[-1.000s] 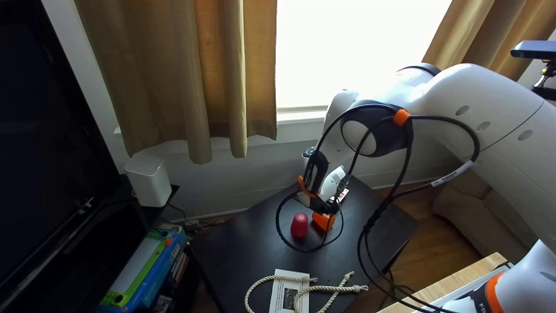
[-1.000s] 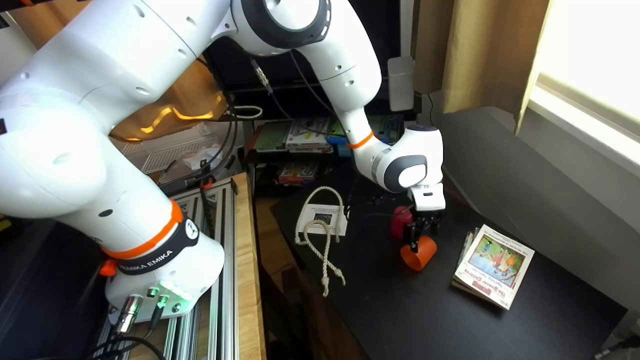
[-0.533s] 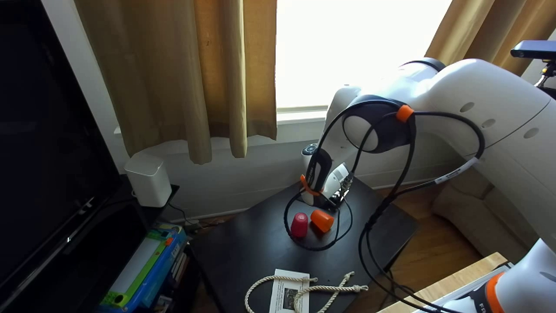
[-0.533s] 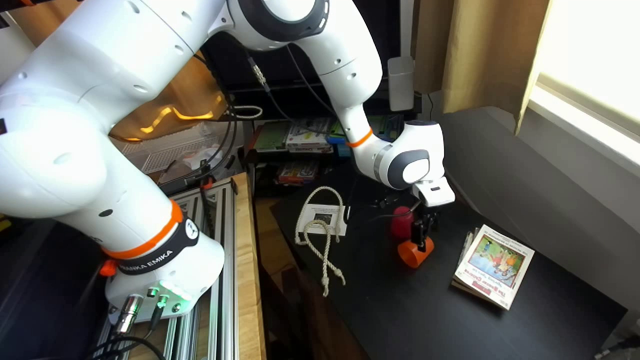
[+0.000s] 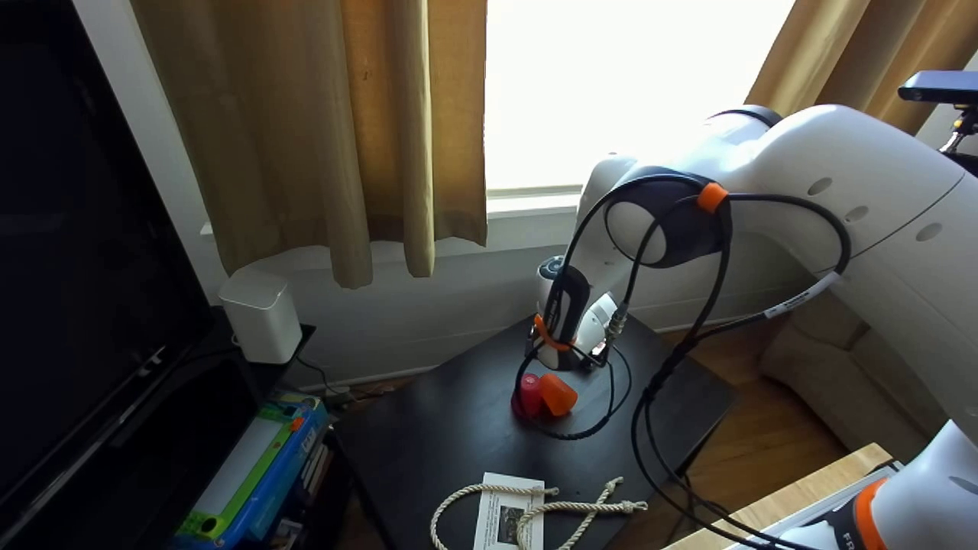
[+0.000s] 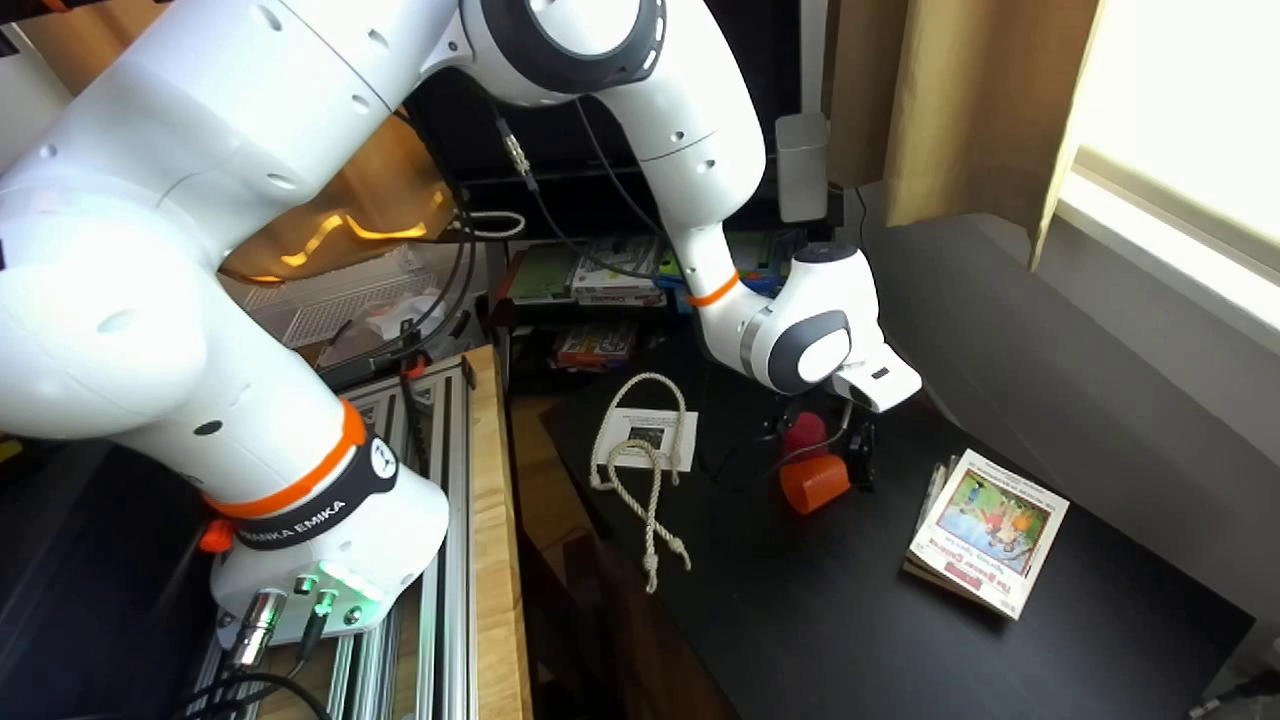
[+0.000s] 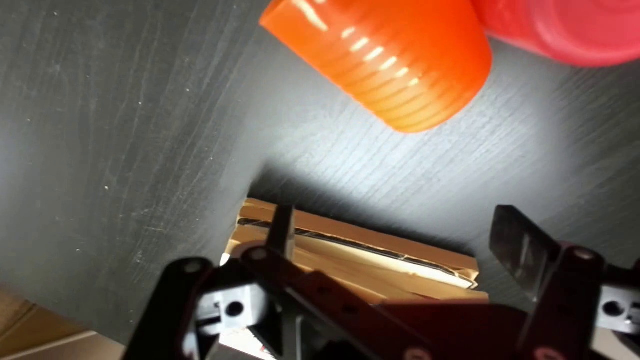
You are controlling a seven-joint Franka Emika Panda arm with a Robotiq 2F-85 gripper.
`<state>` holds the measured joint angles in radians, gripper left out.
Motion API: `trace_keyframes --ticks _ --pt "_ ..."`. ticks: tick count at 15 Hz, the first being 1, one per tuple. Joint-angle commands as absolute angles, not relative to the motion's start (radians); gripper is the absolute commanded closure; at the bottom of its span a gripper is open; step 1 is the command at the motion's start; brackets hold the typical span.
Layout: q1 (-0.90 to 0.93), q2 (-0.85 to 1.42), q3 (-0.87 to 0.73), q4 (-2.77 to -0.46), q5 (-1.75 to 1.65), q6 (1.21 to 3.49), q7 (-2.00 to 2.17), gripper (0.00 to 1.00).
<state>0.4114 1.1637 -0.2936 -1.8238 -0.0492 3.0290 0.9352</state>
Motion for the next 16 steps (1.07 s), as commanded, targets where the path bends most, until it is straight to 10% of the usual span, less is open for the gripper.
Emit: trace_keyframes --ticks 1,16 --pt "0.323 1.16 -0.199 -1.835 -0.017 3.064 0.769 0.0" --pt "0.281 1.219 -0.122 -1.788 0.131 2.957 0.489 0.0"
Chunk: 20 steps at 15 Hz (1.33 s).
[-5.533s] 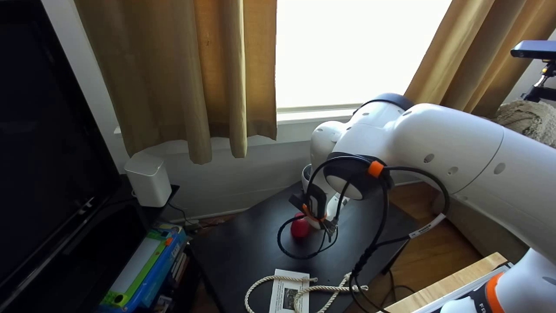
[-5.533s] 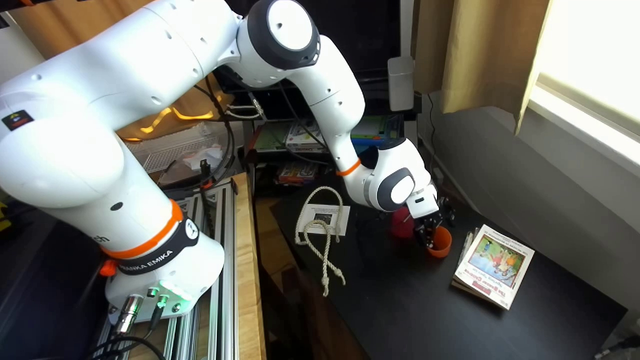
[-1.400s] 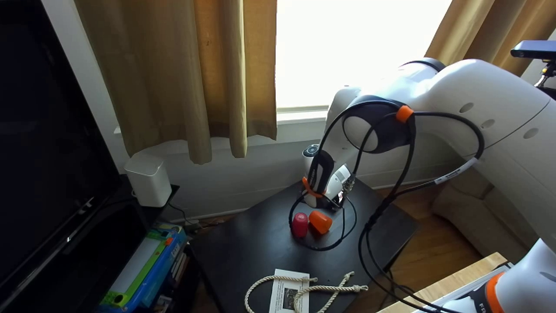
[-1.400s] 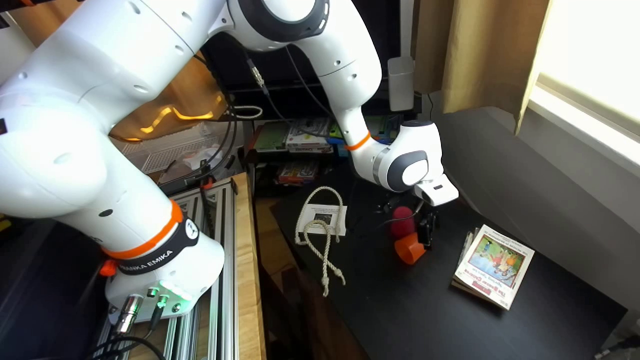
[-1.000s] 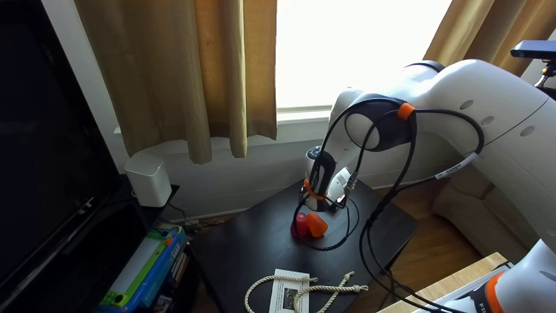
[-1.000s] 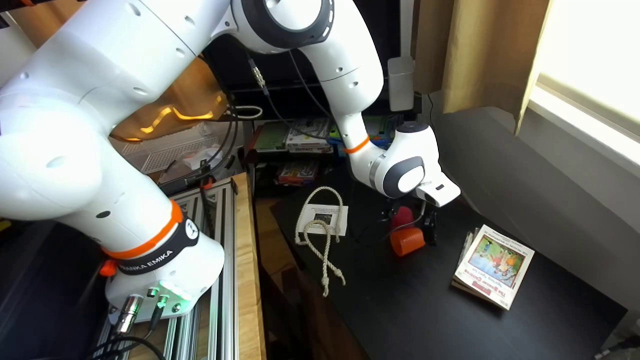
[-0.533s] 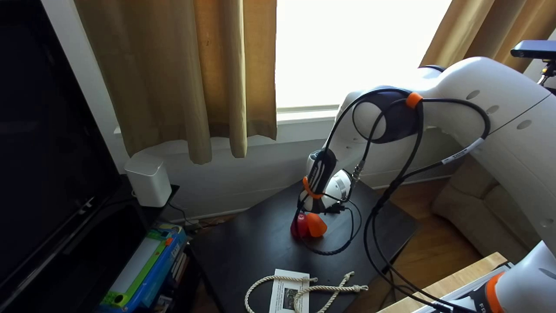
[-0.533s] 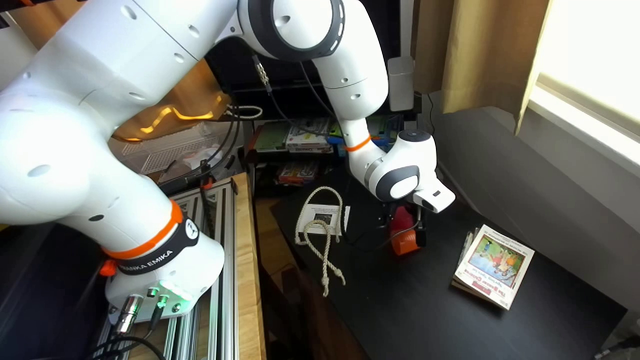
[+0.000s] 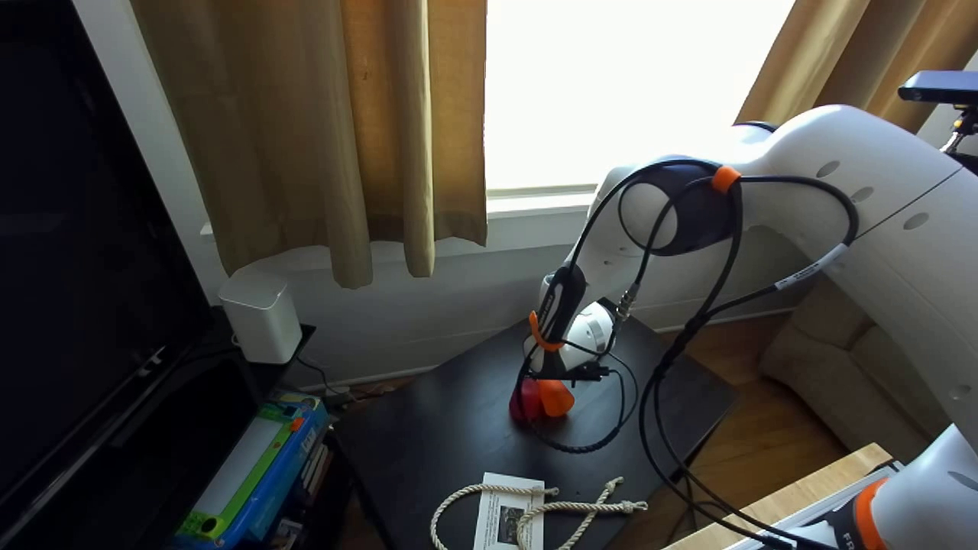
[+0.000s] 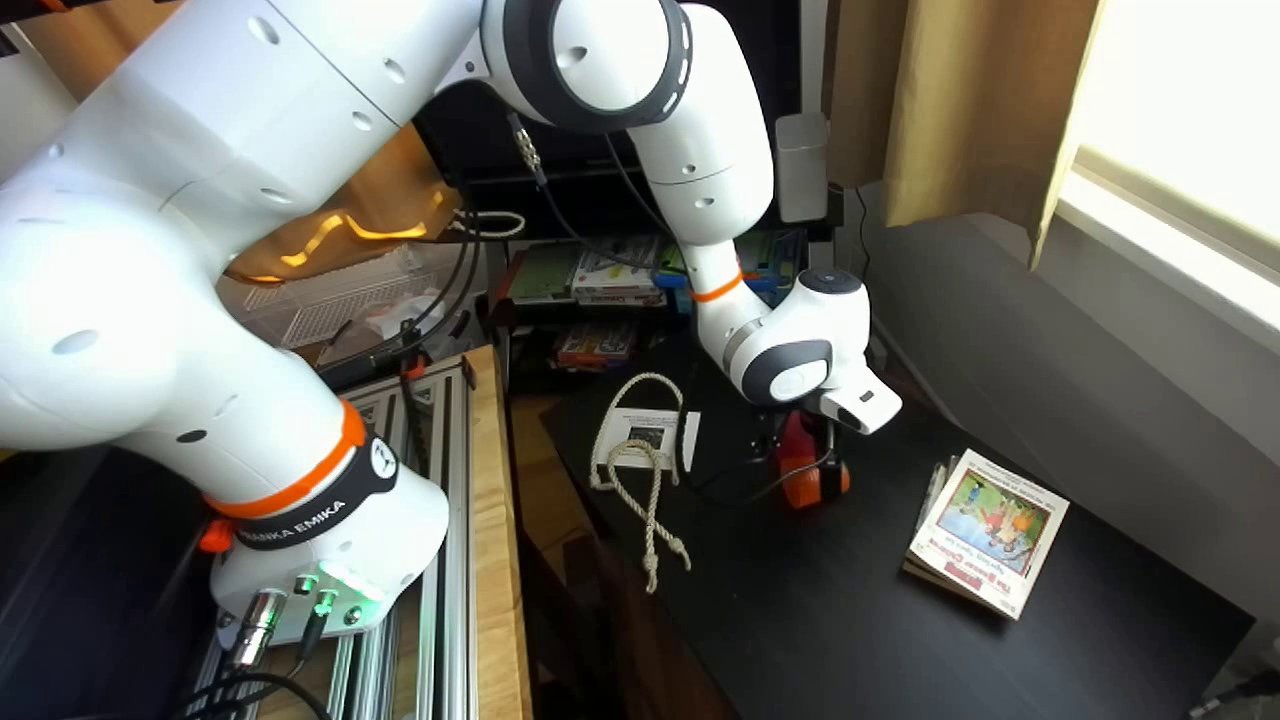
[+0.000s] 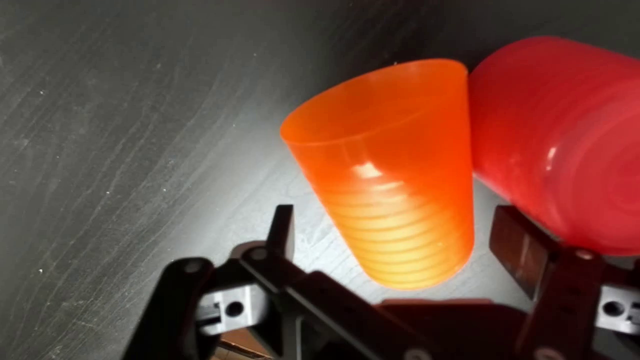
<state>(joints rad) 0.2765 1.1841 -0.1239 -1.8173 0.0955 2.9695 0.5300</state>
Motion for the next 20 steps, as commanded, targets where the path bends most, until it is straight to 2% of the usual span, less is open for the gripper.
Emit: trace_keyframes --ticks 1,15,16,17,18,20 --pt "0.287 1.227 -0.128 -1.784 0.133 2.963 0.489 0.0" --pt "0.327 1.305 -0.167 -1.702 0.171 3.034 0.503 0.02" --pt "0.326 1.307 -0.167 -1.699 0.171 3.033 0.502 0.18" --pt "0.326 1.308 -0.166 -1.696 0.173 3.032 0.503 0.27" --pt "0.323 1.308 -0.164 -1.694 0.174 3.031 0.503 0.3" --pt "0.321 1.306 -0.161 -1.694 0.178 3.031 0.503 0.47"
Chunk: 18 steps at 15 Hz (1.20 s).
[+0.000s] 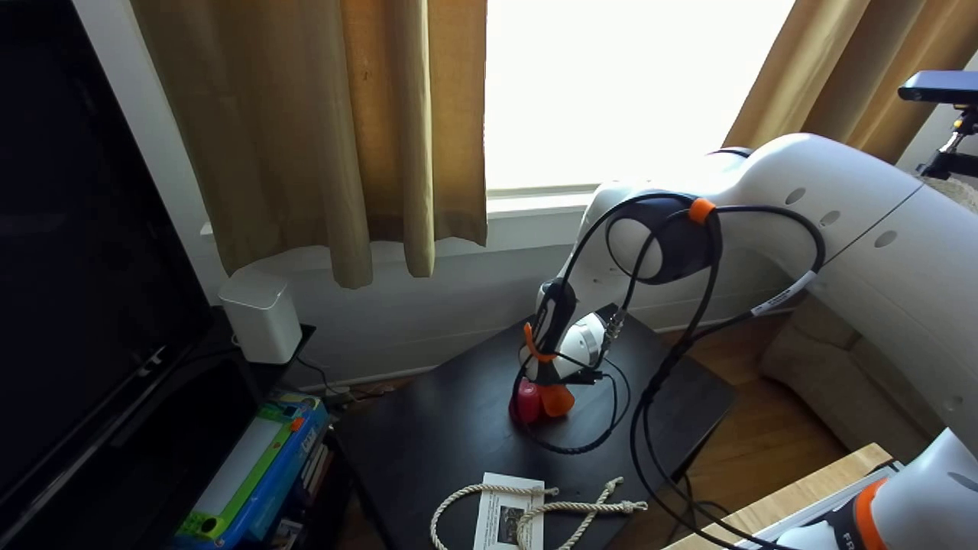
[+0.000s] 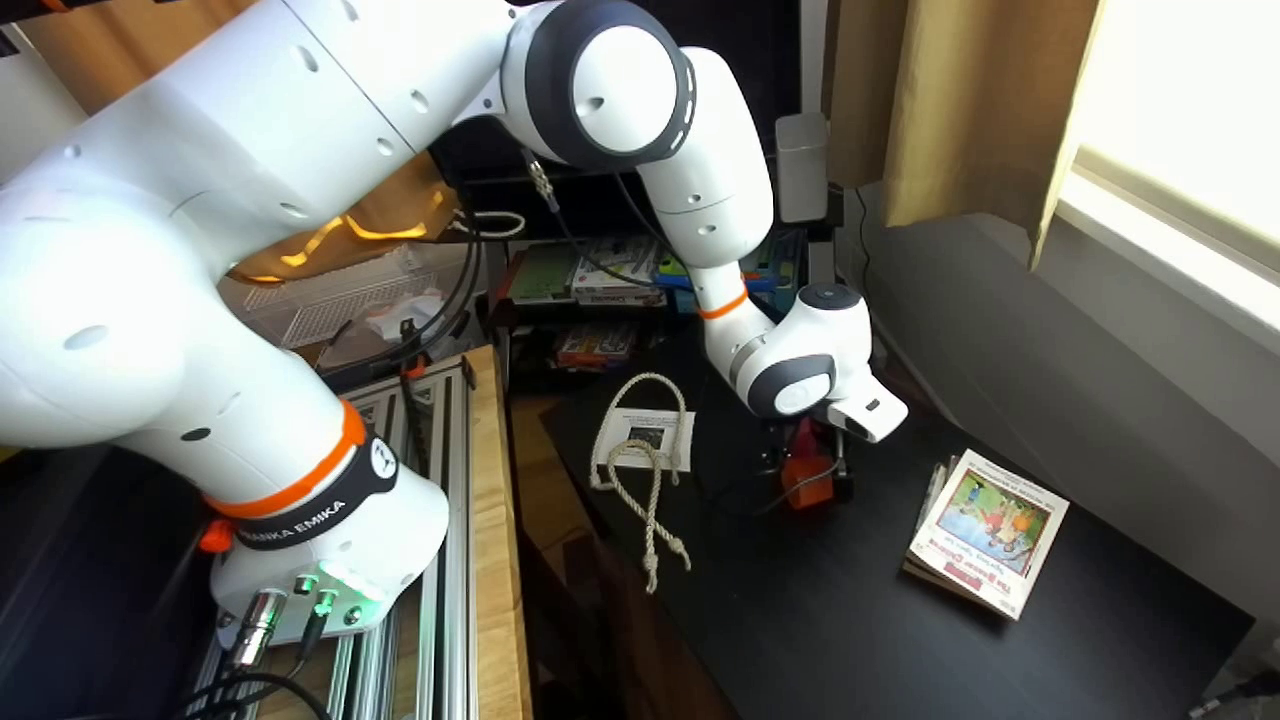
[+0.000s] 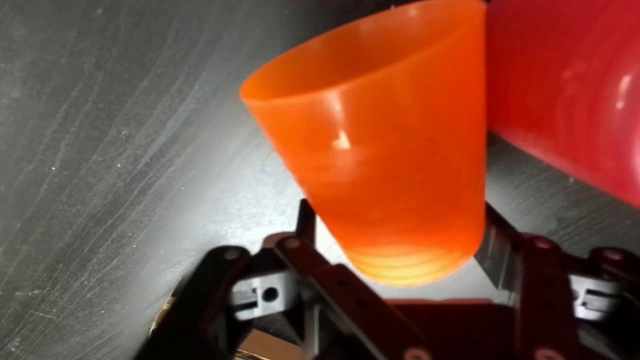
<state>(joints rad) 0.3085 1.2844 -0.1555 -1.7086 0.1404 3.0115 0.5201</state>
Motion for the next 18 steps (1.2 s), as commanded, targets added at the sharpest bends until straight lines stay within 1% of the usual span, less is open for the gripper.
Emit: trace_keyframes --ticks 1,2,5,9,12,15,18 --pt "0.321 1.305 -0.161 -1.693 0.18 3.03 0.504 0.54" --pt "0.321 1.303 -0.161 -1.693 0.183 3.03 0.505 0.57" --pt "0.334 1.293 -0.175 -1.7 0.192 3.028 0.518 0.57" --pt "0.404 1.255 -0.247 -1.743 0.225 3.041 0.569 0.57" --pt "0.514 1.25 -0.356 -1.762 0.254 3.043 0.668 0.57" --pt "0.669 1.303 -0.496 -1.757 0.276 3.029 0.84 0.57" --pt "0.766 1.348 -0.567 -1.75 0.29 2.999 1.002 0.57"
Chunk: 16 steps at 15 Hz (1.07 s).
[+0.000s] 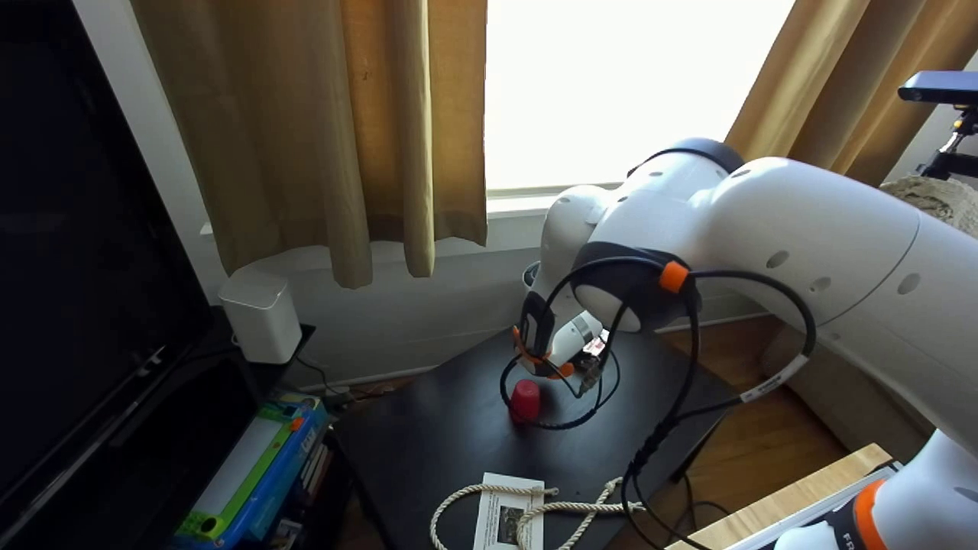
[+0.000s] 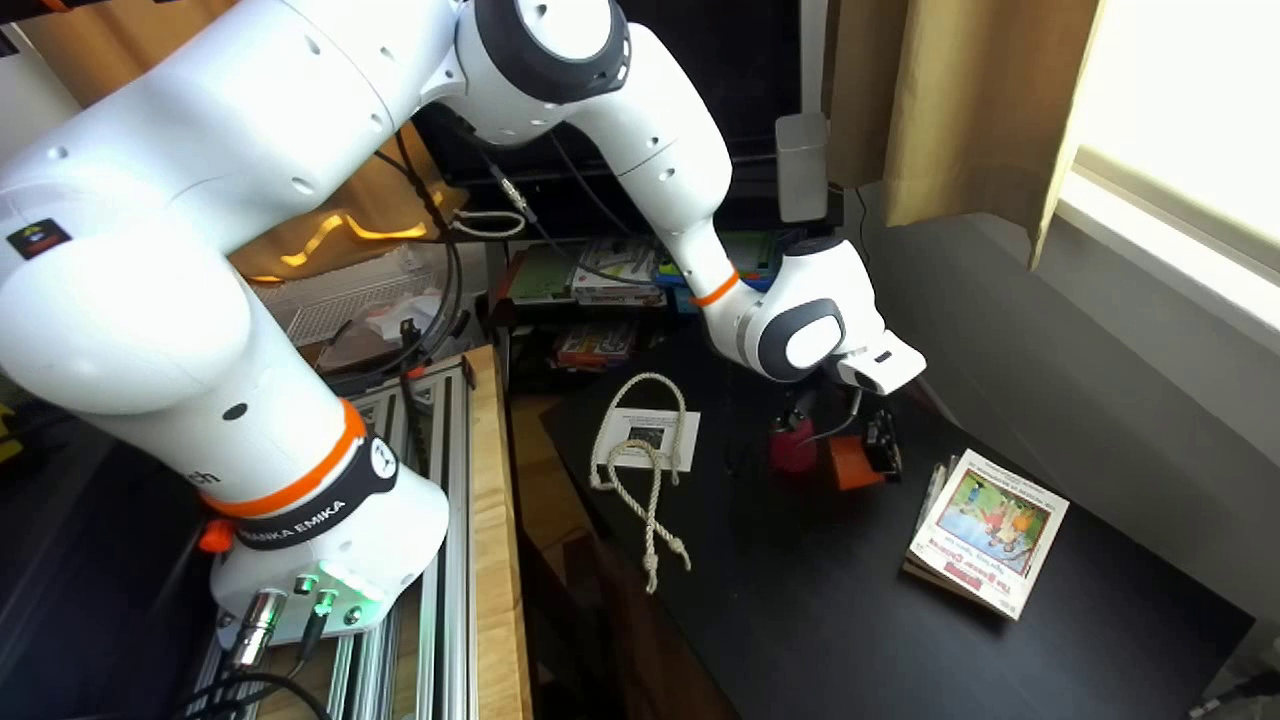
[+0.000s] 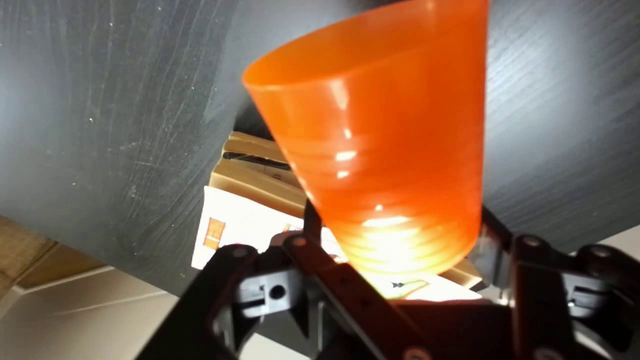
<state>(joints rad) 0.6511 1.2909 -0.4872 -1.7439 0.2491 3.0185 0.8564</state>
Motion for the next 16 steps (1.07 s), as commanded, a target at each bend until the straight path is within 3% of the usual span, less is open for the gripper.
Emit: trace_keyframes --ticks 1,16 --pt "0.785 1.359 -0.578 -1.746 0.288 2.988 1.046 0.57" --pt "1.021 1.497 -0.778 -1.639 0.184 2.779 1.705 0.57"
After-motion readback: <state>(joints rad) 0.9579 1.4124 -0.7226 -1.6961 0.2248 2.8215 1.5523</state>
